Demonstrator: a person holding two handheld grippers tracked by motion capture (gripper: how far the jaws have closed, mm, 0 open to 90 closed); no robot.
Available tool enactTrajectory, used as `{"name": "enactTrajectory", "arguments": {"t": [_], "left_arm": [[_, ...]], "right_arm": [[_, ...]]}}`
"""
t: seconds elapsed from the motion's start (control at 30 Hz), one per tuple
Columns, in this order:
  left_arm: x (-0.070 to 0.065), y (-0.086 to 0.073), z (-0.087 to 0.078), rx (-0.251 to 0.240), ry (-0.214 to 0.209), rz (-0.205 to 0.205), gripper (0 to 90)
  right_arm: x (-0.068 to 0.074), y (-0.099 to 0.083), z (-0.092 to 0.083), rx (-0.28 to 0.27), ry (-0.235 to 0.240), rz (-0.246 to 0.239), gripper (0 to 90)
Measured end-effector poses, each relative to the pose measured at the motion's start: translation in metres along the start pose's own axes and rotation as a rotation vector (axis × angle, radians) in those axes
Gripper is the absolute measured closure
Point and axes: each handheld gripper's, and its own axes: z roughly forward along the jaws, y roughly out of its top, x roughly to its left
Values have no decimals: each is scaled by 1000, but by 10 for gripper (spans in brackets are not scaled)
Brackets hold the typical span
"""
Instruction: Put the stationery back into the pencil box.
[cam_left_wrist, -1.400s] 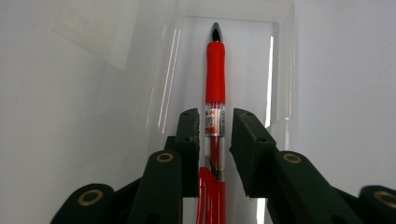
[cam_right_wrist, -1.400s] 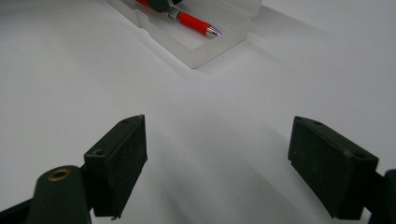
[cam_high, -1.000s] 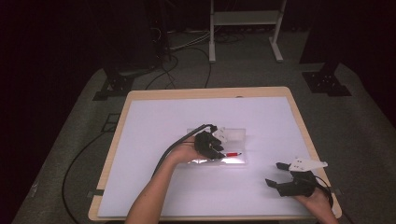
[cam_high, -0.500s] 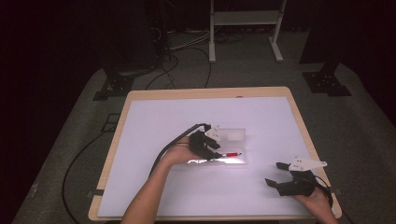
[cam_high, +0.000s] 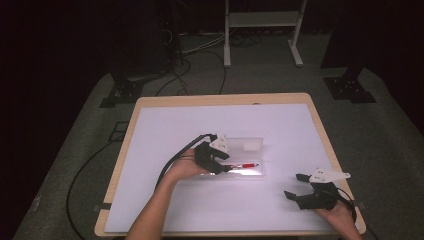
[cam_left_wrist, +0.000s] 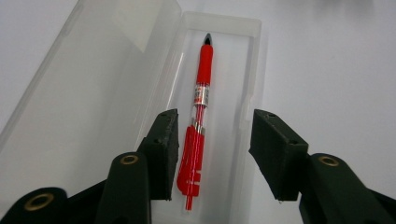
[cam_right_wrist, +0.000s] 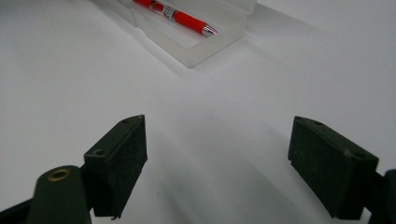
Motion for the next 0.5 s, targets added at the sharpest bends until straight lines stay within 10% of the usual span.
{"name": "enactTrajectory", "arguments": {"t": [0.5], "left_arm": [[-2, -11, -13, -24, 16, -23, 442]], "right_arm": [[0, 0, 0, 0, -2, 7, 189]]}}
